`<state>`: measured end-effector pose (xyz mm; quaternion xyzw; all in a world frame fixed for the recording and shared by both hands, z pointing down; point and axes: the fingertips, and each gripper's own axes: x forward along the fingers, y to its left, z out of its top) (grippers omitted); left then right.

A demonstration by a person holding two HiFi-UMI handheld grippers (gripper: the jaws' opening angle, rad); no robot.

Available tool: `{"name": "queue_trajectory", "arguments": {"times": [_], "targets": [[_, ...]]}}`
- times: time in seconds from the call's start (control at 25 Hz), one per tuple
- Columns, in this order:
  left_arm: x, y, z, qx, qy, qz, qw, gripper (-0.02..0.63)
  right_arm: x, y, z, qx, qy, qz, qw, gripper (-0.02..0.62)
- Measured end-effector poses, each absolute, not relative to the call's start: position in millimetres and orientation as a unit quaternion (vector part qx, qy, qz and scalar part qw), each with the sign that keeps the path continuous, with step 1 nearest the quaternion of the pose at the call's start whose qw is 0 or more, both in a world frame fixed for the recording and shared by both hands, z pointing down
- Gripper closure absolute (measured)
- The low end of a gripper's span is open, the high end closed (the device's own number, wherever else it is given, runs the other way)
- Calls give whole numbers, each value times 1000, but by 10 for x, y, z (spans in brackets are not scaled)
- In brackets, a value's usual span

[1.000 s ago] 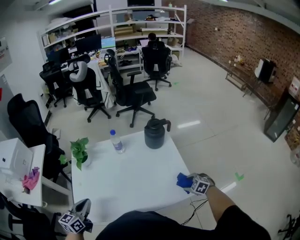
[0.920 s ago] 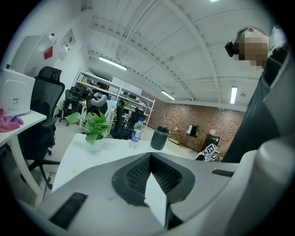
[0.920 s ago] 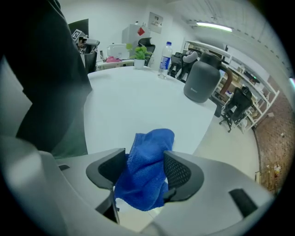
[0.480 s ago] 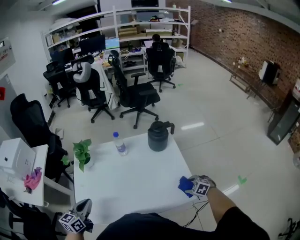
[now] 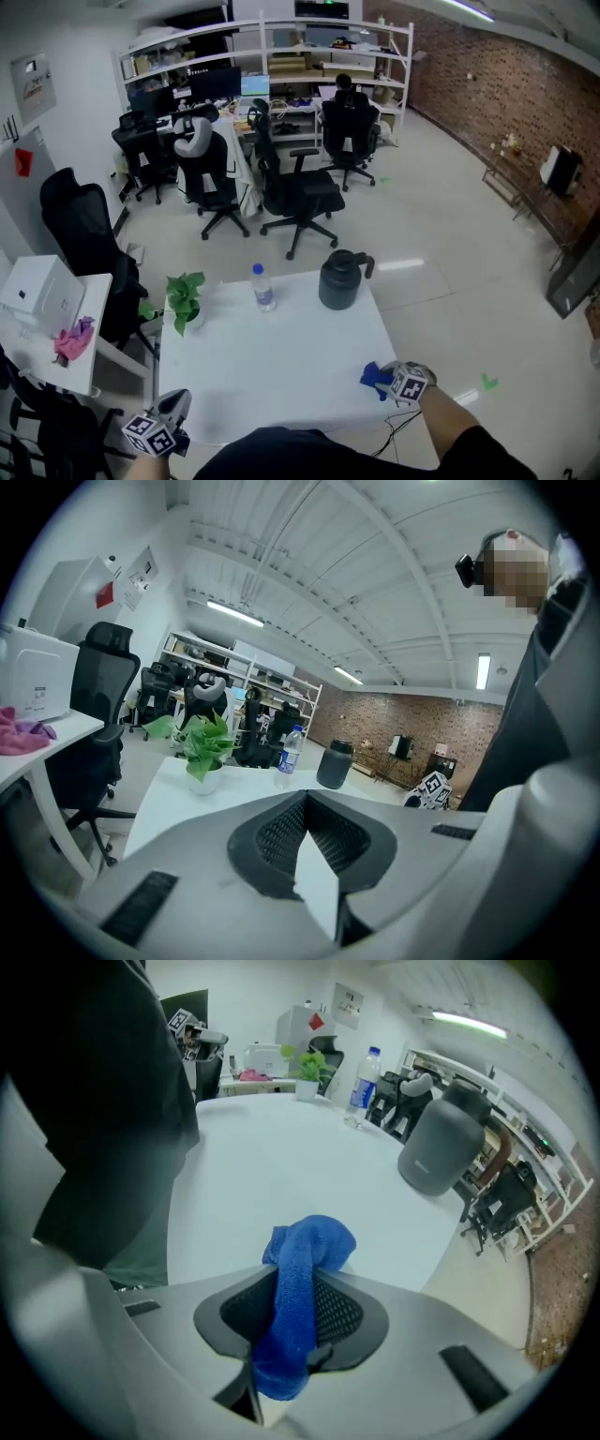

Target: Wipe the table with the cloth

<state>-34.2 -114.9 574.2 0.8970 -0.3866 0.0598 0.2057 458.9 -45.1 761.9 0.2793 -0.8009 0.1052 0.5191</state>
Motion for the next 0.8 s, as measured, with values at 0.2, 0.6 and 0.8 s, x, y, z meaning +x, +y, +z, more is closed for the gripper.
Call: {"name": "queue_trajectory", "arguments": {"times": [0.2,0.6,0.8], "targets": [[-545,-1224,5708,890,-407,45,202,607,4002,-977,7209,265,-834,67,478,486],[-1226,-1223,5717,868,-455,18,197,607,2277,-1828,6738,167,-878,-3,448,488],[-1624,-1174,5766,856,-477,11,198,607,1281,-2076,6720,136,-895,9,424,488]]}}
